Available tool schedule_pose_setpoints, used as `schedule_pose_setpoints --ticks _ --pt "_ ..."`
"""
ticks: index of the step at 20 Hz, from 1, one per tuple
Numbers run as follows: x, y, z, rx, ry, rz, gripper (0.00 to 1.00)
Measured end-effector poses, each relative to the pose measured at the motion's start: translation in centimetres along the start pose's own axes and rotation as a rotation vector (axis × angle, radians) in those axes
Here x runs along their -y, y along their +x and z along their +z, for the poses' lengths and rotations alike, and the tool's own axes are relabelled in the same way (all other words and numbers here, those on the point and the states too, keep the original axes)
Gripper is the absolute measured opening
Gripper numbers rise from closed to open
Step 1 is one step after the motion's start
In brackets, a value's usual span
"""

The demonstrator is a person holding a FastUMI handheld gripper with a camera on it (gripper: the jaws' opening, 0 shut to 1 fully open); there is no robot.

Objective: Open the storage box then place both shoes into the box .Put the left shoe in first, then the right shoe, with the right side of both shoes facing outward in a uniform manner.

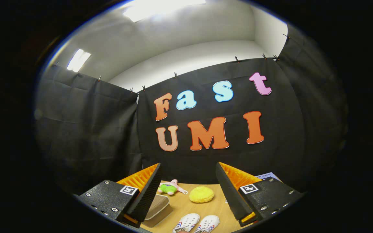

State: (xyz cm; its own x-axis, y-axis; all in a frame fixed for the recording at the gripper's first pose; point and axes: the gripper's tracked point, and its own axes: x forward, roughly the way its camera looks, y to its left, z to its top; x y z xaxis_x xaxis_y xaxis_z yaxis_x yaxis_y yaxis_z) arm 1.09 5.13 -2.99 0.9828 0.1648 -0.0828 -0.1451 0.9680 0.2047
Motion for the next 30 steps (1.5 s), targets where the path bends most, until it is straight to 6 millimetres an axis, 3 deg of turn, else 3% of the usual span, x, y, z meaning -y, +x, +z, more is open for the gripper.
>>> schedule_pose_setpoints --ticks 10,15,20,26,30 --pt "-2.1 2.1 -6.9 -0.184 0.266 0.114 0.98" --pt "-3.1 3.6 -12.6 -0.314 0.323 0.166 0.98" --pt "-5.9 4.1 -18.7 -0.485 0.440 0.245 0.98" --pt "-9.2 4.7 -24.6 -0.650 0.596 0.309 0.98" --pt "-9.8 5.9 -28.1 -0.711 0.668 0.289 0.97"
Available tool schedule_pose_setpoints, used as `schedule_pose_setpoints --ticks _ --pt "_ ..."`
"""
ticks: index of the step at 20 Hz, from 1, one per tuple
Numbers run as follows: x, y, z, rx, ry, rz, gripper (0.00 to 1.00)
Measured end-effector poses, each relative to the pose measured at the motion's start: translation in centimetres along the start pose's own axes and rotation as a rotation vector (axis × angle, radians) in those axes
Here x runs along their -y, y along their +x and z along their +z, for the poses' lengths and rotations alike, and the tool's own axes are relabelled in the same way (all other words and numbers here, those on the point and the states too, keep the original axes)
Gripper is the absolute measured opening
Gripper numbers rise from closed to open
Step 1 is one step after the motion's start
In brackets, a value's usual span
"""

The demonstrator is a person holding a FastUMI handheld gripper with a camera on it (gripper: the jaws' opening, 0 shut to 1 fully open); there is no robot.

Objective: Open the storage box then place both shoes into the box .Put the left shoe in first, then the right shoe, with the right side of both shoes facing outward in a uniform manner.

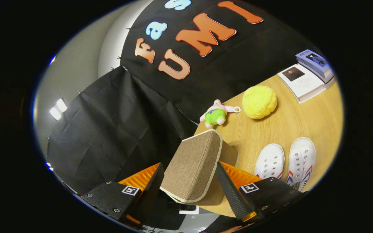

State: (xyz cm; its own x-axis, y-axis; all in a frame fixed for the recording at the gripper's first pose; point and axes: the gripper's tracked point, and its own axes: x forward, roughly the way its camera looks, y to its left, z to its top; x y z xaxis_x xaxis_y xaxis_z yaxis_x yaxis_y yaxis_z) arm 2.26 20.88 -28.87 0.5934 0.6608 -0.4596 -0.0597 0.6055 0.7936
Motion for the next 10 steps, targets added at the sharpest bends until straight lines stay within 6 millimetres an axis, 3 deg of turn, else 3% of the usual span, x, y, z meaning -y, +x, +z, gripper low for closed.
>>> schedule_pose_setpoints --ticks 5,10 --pt "2.2 3.8 -2.1 -0.050 0.077 -0.010 0.97" --pt "2.7 7.0 -4.7 -0.097 0.130 0.023 0.97"
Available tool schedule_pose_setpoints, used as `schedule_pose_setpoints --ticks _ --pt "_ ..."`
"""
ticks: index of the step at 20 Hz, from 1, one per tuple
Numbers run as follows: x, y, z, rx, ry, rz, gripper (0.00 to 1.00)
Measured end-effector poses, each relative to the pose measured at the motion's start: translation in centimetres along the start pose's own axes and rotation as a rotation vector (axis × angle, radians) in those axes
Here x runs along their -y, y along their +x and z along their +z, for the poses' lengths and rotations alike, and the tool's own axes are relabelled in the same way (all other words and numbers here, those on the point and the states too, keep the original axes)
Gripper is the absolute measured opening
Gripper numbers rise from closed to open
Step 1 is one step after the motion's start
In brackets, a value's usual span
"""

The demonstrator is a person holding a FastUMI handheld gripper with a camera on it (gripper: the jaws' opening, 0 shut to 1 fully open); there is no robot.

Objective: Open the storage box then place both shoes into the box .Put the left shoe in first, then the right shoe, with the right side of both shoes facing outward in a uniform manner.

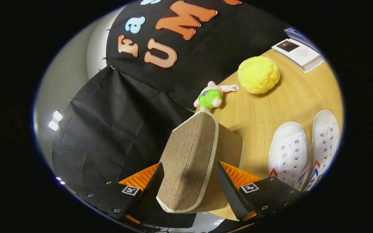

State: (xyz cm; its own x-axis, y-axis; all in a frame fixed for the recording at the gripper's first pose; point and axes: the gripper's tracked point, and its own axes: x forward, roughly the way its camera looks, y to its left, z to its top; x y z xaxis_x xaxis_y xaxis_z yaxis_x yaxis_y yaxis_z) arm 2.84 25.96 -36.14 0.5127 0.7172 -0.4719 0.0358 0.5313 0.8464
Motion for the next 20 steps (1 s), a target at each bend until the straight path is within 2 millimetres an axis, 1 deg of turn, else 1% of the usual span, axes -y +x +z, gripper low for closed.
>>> schedule_pose_setpoints --ticks 1,4,5,7,9,11,12,14,17,20 --pt "0.2 0.6 -0.3 -0.005 -0.002 0.005 0.97" --pt "-0.6 1.6 -1.2 -0.016 0.027 0.067 0.97" --pt "-0.3 2.0 -1.4 -0.021 0.053 0.065 0.97" --pt "0.1 2.6 -1.3 -0.010 0.075 0.070 0.97" --pt "-0.4 2.9 -1.5 -0.008 0.110 0.103 0.97" --pt "-0.4 3.1 -1.9 -0.027 0.153 0.115 0.97" --pt "-0.2 3.1 -1.6 -0.014 0.175 0.111 0.97" --pt "-0.6 2.7 -1.1 0.002 0.188 0.126 0.96" --pt "-1.4 1.7 -0.4 0.021 0.196 0.160 0.95" --pt "-1.5 0.7 0.7 0.051 0.192 0.169 0.89"
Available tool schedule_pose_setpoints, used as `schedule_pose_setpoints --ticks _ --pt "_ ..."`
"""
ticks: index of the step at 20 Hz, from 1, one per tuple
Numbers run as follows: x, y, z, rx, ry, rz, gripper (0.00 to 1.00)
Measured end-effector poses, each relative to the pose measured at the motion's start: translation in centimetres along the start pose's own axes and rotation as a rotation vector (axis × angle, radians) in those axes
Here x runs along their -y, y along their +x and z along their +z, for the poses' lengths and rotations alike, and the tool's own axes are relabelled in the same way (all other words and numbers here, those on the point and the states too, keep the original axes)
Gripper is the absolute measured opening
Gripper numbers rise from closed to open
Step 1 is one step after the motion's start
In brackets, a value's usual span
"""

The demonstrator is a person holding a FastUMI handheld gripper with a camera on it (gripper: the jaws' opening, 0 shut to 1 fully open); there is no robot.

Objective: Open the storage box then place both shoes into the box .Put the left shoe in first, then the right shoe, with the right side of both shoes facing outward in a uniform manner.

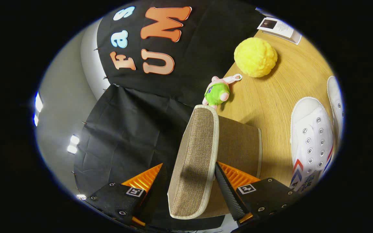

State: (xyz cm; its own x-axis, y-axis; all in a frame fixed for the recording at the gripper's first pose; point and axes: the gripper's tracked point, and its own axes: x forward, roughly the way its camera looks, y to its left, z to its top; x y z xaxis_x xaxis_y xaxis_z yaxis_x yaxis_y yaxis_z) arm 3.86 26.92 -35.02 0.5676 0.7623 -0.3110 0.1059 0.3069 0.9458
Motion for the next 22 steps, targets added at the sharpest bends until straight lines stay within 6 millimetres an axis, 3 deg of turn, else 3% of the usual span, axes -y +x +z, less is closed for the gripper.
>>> schedule_pose_setpoints --ticks 4,6,9,12,15,20,22 --pt "-2.9 -1.0 1.3 0.039 0.030 0.107 0.76" --pt "-3.4 -0.9 0.2 0.005 -0.004 0.123 0.72" --pt "-5.8 -0.7 -0.6 -0.018 -0.009 0.199 0.69" --pt "-7.5 -0.6 -1.0 0.000 -0.042 0.214 0.52" --pt "-9.5 -0.4 -1.4 0.016 -0.125 0.215 0.41" --pt "-12.2 1.5 -2.0 0.052 -0.230 0.172 0.19" --pt "-14.2 2.8 -2.4 0.051 -0.268 0.171 0.18"
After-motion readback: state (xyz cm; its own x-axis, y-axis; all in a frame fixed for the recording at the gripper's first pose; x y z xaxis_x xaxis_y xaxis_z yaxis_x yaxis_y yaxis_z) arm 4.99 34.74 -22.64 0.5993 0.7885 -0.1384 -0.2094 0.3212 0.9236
